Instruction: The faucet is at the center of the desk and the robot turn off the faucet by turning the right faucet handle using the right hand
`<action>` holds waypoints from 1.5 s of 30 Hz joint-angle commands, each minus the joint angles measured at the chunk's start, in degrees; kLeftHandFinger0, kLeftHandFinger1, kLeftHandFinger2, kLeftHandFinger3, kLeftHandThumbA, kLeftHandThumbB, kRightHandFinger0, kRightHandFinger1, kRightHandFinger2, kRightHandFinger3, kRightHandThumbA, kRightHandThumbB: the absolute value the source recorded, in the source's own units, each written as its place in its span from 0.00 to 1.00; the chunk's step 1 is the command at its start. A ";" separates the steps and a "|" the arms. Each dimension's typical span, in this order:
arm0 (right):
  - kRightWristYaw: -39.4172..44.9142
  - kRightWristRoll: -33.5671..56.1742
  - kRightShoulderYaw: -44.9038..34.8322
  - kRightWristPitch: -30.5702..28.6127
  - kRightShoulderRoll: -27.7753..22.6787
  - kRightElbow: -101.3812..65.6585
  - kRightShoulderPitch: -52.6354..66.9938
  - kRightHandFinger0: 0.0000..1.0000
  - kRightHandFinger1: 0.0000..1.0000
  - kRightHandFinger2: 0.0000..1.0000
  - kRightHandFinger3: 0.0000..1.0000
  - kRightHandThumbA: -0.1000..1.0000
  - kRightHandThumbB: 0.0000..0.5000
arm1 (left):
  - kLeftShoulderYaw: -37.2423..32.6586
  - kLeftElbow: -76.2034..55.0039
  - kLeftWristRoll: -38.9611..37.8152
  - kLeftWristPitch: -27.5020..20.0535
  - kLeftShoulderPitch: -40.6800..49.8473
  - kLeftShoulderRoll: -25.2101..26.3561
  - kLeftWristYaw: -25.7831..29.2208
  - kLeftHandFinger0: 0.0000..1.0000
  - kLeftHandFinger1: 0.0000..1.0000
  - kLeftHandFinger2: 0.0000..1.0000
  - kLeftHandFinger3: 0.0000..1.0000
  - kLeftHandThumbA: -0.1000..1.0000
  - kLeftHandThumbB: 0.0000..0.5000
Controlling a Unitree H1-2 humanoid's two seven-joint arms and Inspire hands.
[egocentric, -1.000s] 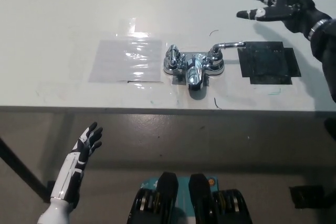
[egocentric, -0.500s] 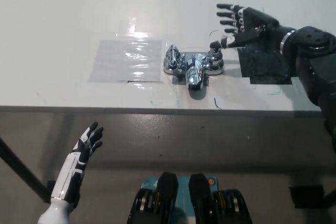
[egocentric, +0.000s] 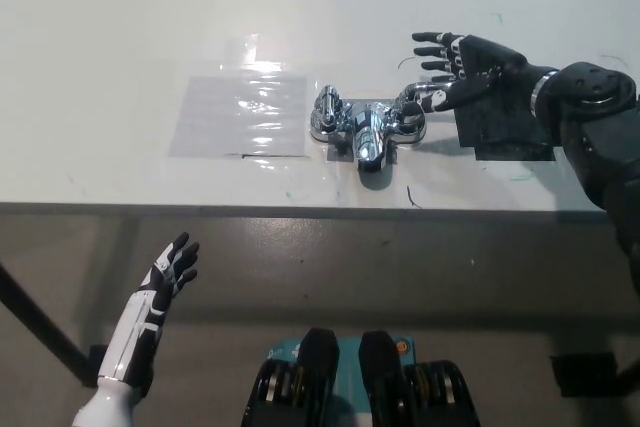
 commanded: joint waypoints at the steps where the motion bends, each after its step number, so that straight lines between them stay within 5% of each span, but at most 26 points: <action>1: -0.82 -1.66 0.05 -1.92 -0.91 0.29 -4.65 1.00 1.00 1.00 1.00 1.00 0.77 | -0.05 -0.51 0.13 -2.12 -0.85 0.47 -0.24 1.00 1.00 1.00 1.00 1.00 0.49; 20: 3.34 0.02 -3.24 -1.35 0.19 -0.18 -3.41 1.00 1.00 1.00 1.00 1.00 0.76 | -0.20 -1.20 0.31 -0.89 -1.37 0.54 -0.38 1.00 1.00 1.00 1.00 1.00 0.50; 40: 13.85 -0.14 -2.79 -1.62 4.20 -6.23 2.43 1.00 1.00 1.00 1.00 1.00 0.88 | 0.25 -0.70 -0.17 -0.98 -1.40 0.98 -0.45 1.00 1.00 1.00 1.00 1.00 0.53; 45: 14.87 0.03 -2.76 -1.13 4.59 -7.55 3.98 1.00 1.00 1.00 1.00 1.00 0.83 | 0.25 -1.11 0.27 -0.30 -1.45 1.03 -0.34 1.00 1.00 1.00 1.00 1.00 0.52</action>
